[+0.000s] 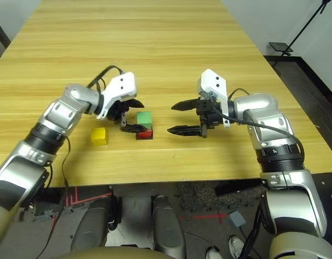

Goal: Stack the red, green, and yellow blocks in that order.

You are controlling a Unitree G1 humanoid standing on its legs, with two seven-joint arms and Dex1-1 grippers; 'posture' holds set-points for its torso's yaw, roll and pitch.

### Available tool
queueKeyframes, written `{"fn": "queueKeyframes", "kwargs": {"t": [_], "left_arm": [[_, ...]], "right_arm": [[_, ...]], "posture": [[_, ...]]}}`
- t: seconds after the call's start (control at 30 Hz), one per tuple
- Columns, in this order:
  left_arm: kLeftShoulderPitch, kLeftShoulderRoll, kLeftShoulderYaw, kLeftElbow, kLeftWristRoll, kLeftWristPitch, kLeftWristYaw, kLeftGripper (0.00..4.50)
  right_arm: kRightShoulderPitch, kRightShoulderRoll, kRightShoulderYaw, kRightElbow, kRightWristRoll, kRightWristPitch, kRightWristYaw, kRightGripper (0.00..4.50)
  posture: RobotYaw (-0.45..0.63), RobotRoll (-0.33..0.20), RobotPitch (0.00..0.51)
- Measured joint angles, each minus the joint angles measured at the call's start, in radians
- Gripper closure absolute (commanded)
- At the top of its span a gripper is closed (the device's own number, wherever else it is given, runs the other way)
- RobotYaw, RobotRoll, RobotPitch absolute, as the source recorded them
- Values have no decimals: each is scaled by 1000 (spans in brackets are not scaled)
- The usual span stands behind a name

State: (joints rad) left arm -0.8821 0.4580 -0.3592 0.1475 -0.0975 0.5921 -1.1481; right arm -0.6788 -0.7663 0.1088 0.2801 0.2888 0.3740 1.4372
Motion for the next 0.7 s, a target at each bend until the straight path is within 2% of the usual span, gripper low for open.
{"fn": "queueKeyframes", "kwargs": {"t": [0.1, 0.17, 0.27, 0.43, 0.7], "left_arm": [[62, 86, 37, -153, -42, 113, -8, 21], [134, 192, 73, -287, -79, 213, -18, 21], [221, 276, 108, -374, -110, 276, -15, 21], [284, 292, 113, -390, -117, 269, 22, 21], [284, 251, 84, -221, -65, 71, 65, 21]], "right_arm": [[-24, 8, 4, 19, -3, -12, 5, 0], [-41, 14, 6, 47, -6, -23, 12, 0], [-57, 22, 12, 79, -15, -40, 20, 0], [-76, 37, 24, 104, -32, -53, 33, 0], [-90, 48, 30, 111, -32, -52, 40, 0]], "posture": [[281, -36, 114], [292, -37, 111], [303, -41, 112], [307, -48, 111], [299, -56, 111]]}}
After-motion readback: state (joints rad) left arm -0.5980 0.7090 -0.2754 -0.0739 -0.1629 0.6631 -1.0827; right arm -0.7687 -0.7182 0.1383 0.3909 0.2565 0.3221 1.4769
